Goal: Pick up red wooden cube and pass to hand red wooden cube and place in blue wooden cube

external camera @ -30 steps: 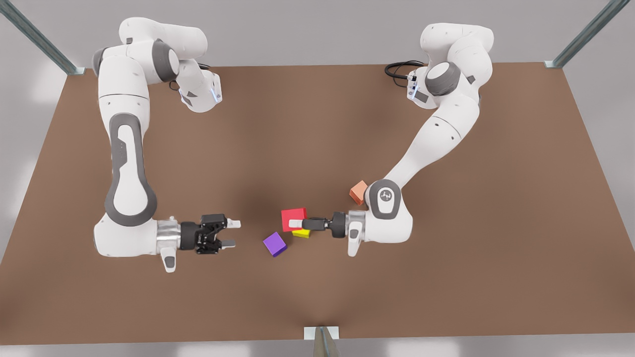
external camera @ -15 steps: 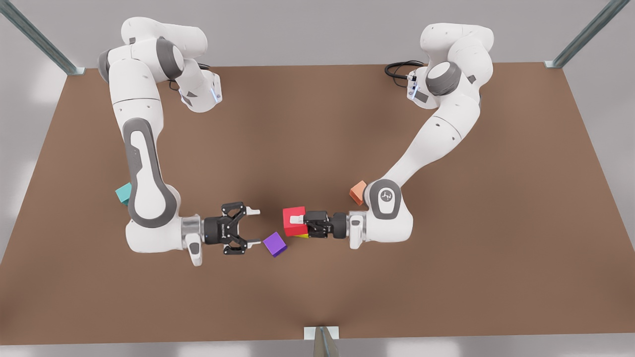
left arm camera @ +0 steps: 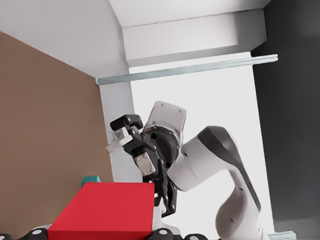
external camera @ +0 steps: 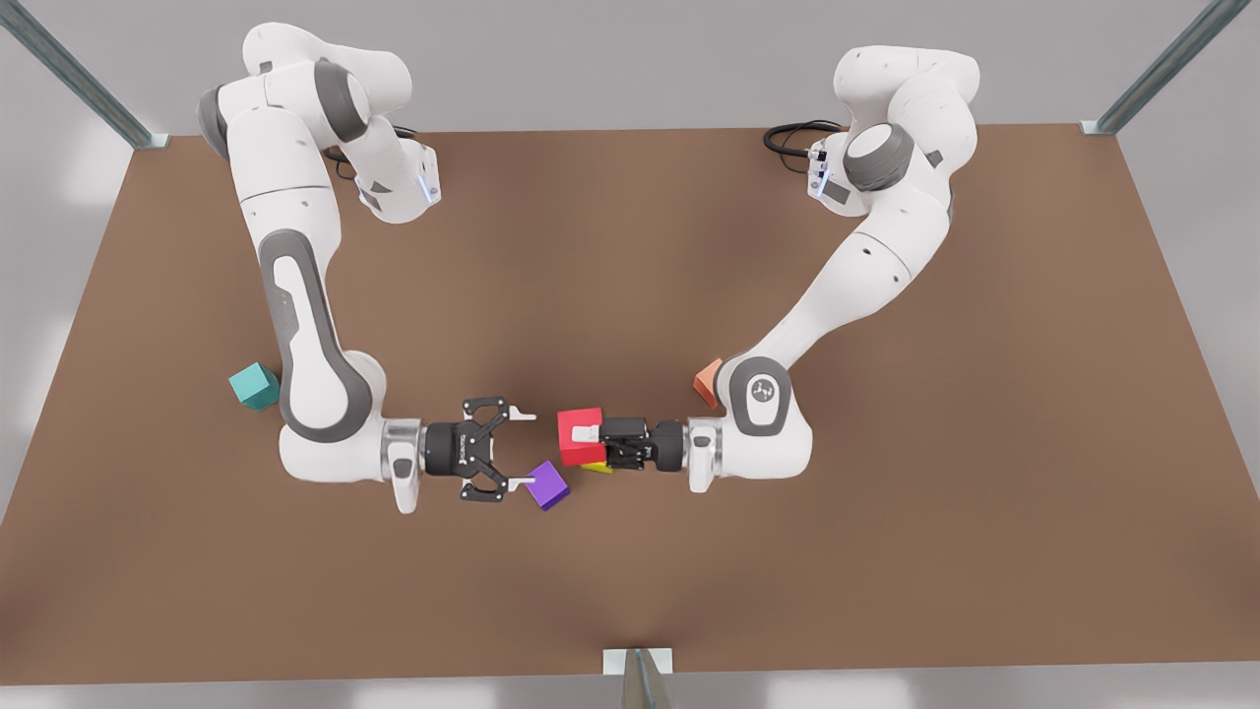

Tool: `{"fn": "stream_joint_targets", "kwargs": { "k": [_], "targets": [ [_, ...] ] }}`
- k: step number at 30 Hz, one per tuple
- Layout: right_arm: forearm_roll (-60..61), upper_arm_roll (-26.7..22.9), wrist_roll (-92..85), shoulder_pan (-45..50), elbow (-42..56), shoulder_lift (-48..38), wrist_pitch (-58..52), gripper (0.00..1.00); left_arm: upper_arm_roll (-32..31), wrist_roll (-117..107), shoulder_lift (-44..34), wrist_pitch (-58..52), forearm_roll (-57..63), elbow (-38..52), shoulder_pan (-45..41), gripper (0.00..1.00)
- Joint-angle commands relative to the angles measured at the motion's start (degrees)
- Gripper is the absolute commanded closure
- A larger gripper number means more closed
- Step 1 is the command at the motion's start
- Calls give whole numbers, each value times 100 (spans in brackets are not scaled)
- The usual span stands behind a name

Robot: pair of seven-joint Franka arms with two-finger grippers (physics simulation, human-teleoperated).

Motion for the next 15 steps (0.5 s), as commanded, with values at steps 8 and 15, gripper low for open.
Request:
{"fn": "stream_joint_targets", "kwargs": {
  "k": [8,15],
  "targets": [
    [344,138,-2274,-13,-321,-151,60,0,-3,-80,-20,-63,-103,4,10,38],
    [397,191,-2247,-4,-365,-133,60,0,-3,-80,-20,-81,-94,-5,18,38]
  ]
}}
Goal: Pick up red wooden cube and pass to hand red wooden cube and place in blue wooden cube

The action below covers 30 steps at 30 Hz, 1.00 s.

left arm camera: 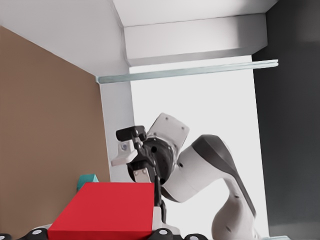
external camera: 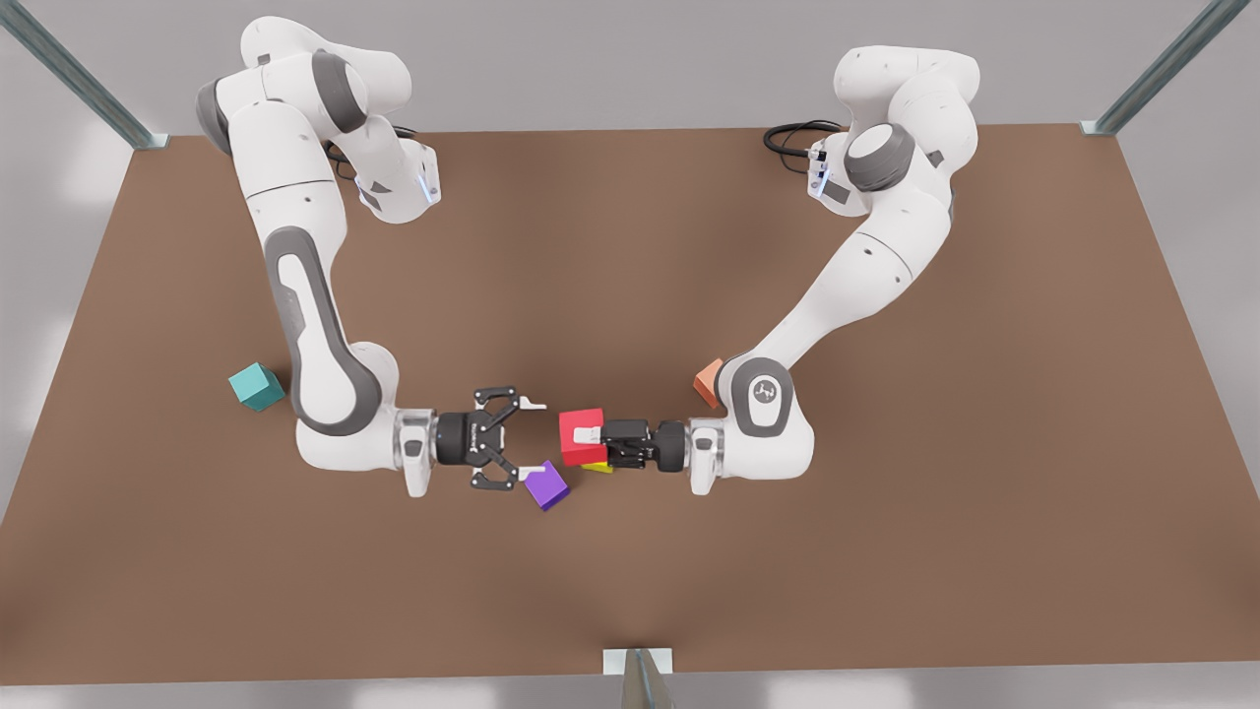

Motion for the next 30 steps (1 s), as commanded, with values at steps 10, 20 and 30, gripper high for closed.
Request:
{"fn": "stream_joint_targets", "kwargs": {
  "k": [10,20,30],
  "targets": [
    [227,86,-855,26,69,124,59,0,-4,96,-6,-47,-59,0,-5,38],
    [306,94,-855,140,104,142,111,0,-4,96,-6,-38,-59,0,-14,38],
    [464,121,-794,184,192,229,129,0,4,87,12,14,-86,9,-137,38]
  ]
}}
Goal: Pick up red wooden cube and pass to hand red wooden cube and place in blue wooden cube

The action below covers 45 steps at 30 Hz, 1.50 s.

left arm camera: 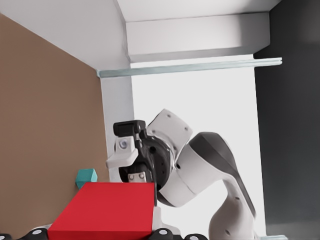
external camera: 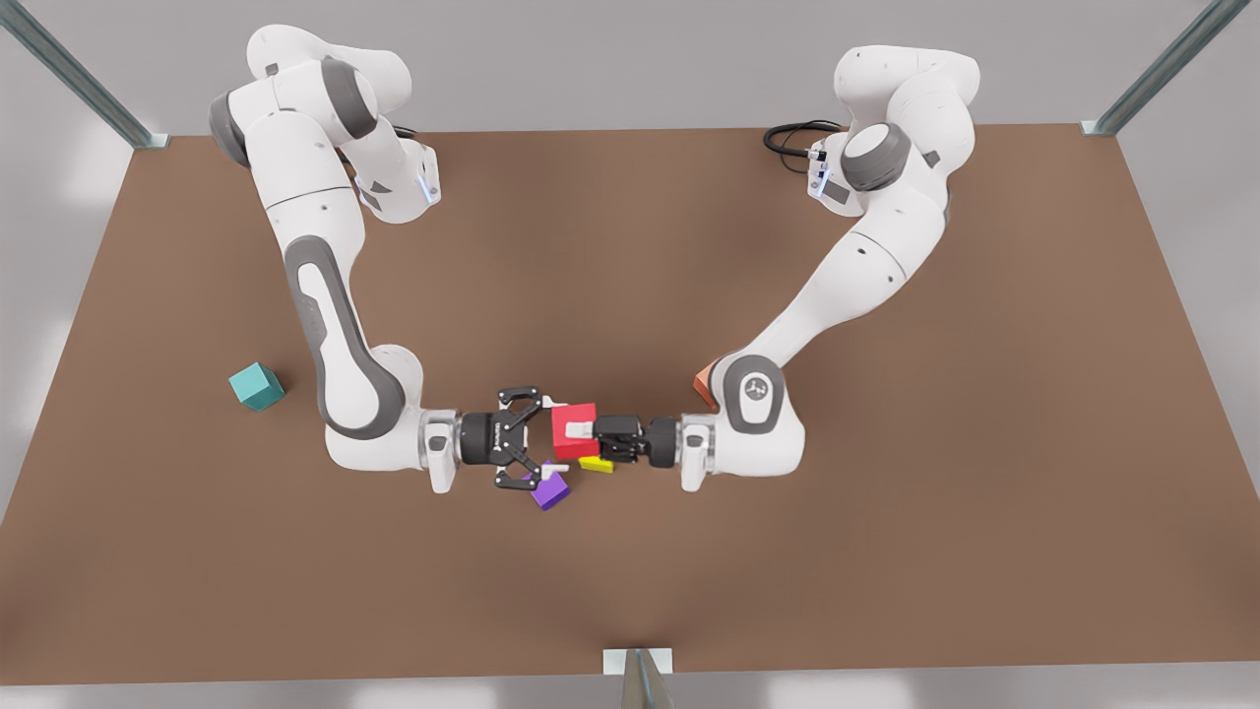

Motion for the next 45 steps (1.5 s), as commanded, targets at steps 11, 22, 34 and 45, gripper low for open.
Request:
{"fn": "stream_joint_targets", "kwargs": {
  "k": [11,22,34,45],
  "targets": [
    [182,99,-48,17,93,83,64,0,-4,199,-3,-13,-70,2,-22,38],
    [173,99,-30,17,102,83,-6,48,5,199,15,-4,-70,2,-22,37],
    [-90,73,75,-115,110,48,-32,48,-4,207,-134,-847,97,-358,909,0],
    [-7446,-24,850,-2048,638,-479,-2326,48,92,-5057,-2340,-6684,8227,433,2772,0]
  ]
}}
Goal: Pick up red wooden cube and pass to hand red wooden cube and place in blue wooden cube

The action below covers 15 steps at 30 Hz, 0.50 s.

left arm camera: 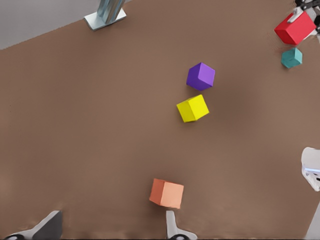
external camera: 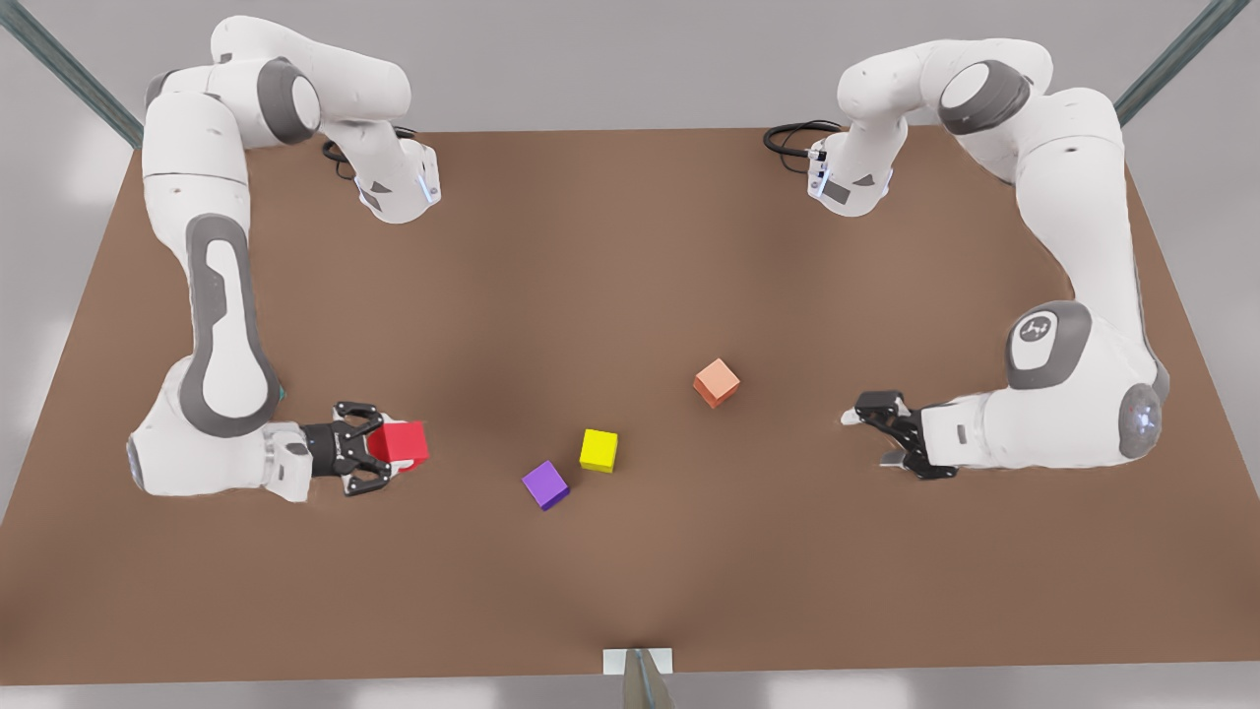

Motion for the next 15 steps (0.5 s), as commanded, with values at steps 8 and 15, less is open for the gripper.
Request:
{"fn": "stream_joint_targets", "kwargs": {
  "k": [8,15],
  "targets": [
    [-3279,-1517,-1957,-198,-536,-549,-485,47,5284,-900,-2954,-642,-711,-2676,-3387,0],
    [-3306,-1605,-1957,-224,-2304,-1296,1221,46,5301,-865,-2919,-474,-896,-2676,-3255,0]
  ]
}}
